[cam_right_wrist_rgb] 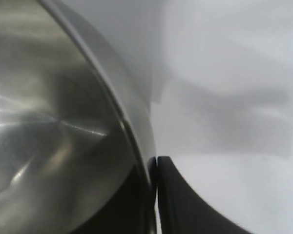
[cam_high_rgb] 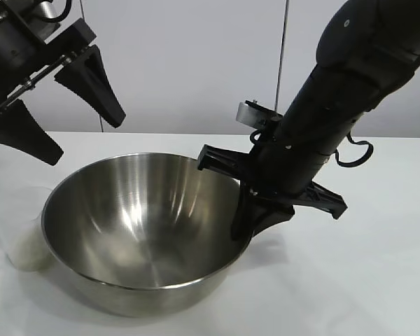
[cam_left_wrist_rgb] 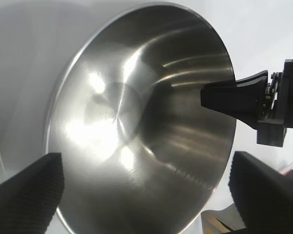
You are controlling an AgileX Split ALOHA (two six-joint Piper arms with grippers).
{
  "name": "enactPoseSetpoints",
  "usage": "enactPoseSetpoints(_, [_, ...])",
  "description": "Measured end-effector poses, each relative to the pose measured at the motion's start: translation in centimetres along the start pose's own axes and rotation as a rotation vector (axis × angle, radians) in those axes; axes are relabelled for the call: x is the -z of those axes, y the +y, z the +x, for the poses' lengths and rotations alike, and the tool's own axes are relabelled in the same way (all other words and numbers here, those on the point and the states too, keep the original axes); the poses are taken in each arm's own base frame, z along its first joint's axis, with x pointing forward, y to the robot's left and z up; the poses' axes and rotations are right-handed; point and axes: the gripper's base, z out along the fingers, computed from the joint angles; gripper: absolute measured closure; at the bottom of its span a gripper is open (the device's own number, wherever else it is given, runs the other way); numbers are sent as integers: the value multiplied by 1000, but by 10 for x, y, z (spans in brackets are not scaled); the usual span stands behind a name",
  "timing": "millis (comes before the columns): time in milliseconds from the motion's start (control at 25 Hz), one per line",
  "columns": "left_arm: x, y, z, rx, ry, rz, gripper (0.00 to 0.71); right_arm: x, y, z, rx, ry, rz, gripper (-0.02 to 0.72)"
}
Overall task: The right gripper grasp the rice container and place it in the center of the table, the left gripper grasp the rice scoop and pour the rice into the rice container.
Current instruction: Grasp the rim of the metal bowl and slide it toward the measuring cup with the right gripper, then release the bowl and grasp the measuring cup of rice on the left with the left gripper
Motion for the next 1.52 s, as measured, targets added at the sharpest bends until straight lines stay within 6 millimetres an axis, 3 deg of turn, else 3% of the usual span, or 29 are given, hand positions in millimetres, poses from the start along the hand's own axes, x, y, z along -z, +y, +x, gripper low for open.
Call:
enactPoseSetpoints(120, [0,0,0,0,0,0,51,1,0,0,5,2,2,316])
enactPoseSetpoints(200, [0,0,0,0,0,0,51,6,1,0,21,-13,3,260])
enactPoseSetpoints(360, [0,0,0,0,0,0,51,34,0,-15,54,-93,7,237])
enactPoseSetpoints(520, [0,0,0,0,0,0,51,74,-16,-40,74,-223,50,231])
enactPoseSetpoints(720, [0,0,0,0,0,0,51,132,-63,-66,158,-351,262,231])
enactPoseSetpoints(880, [0,0,0,0,0,0,51,194,-106,-60,128,-416,456,231])
enactPoseSetpoints(1000, [0,0,0,0,0,0,51,250,-131,-36,35,-478,556,231])
enactPoseSetpoints(1120, [0,0,0,0,-1,0,51,300,-133,-2,-43,-598,596,231])
enactPoseSetpoints(1240, [0,0,0,0,-1,0,51,341,-108,46,-51,-735,597,231])
enactPoseSetpoints(1360, [0,0,0,0,-1,0,51,368,-76,105,-40,-889,528,231])
enactPoseSetpoints(1520, [0,0,0,0,-1,0,51,381,-41,192,46,-1069,452,231])
